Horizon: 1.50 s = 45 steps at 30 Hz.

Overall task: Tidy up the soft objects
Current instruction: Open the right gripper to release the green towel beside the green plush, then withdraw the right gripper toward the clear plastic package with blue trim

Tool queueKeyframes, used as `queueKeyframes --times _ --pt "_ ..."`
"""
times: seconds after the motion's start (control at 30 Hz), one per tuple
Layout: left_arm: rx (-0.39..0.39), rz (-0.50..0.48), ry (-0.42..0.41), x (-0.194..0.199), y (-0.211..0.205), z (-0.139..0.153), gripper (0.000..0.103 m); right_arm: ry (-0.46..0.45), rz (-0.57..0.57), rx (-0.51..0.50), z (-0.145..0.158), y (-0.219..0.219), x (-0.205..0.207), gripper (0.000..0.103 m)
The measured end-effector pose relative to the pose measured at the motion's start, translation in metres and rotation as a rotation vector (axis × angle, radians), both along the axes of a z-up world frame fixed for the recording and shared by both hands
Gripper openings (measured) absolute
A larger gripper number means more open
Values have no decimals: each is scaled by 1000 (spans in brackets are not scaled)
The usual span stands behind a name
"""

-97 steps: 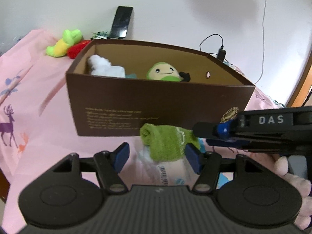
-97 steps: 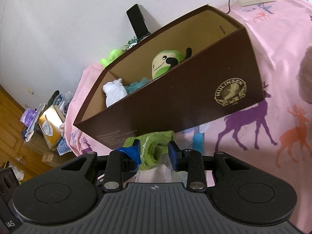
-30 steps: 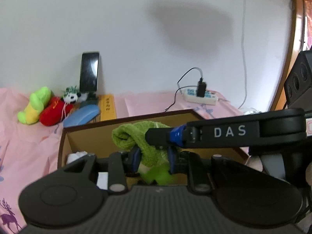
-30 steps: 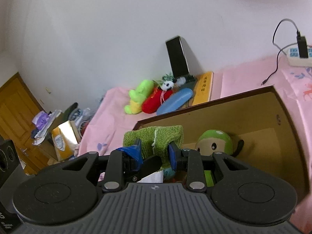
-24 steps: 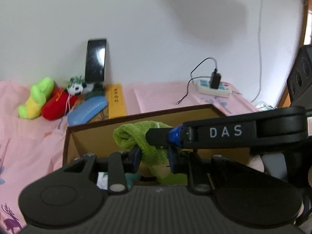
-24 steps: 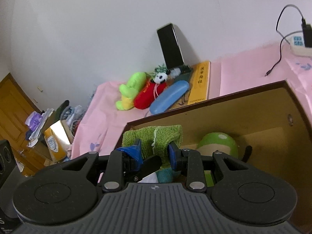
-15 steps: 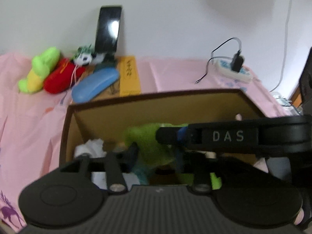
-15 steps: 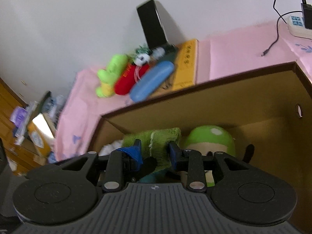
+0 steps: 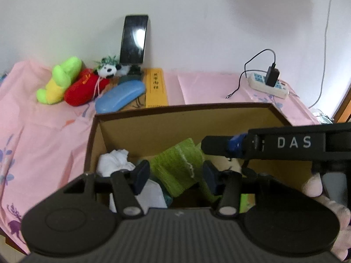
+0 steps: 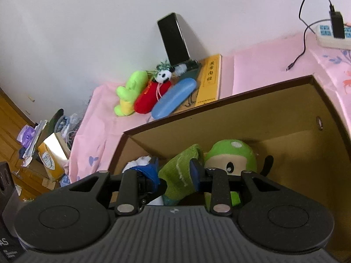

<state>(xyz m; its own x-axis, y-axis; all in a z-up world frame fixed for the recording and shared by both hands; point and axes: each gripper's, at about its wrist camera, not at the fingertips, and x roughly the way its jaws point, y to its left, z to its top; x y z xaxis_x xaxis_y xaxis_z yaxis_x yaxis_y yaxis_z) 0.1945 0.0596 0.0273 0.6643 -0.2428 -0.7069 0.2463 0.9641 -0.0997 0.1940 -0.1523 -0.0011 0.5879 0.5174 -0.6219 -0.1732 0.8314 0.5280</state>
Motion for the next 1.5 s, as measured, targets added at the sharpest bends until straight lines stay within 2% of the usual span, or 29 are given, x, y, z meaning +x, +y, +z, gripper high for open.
queueKeyframes --times 0.13,0.43,0.9,1.23,1.5 --pt "29 8 -50 -26 -7 14 52 -33 -2 8 12 0 -18 15" --pt "69 28 -104 -72 -13 35 56 -108 4 -8 29 7 -61 15" --pt "136 41 -128 -122 -20 33 59 -108 -33 17 26 2 -110 15" --pt "134 35 -96 -142 -18 13 61 -66 -44 20 8 -2 -137 15" --pt "83 -36 -34 -158 -1 -34 61 71 -79 28 -25 -25 -157 15"
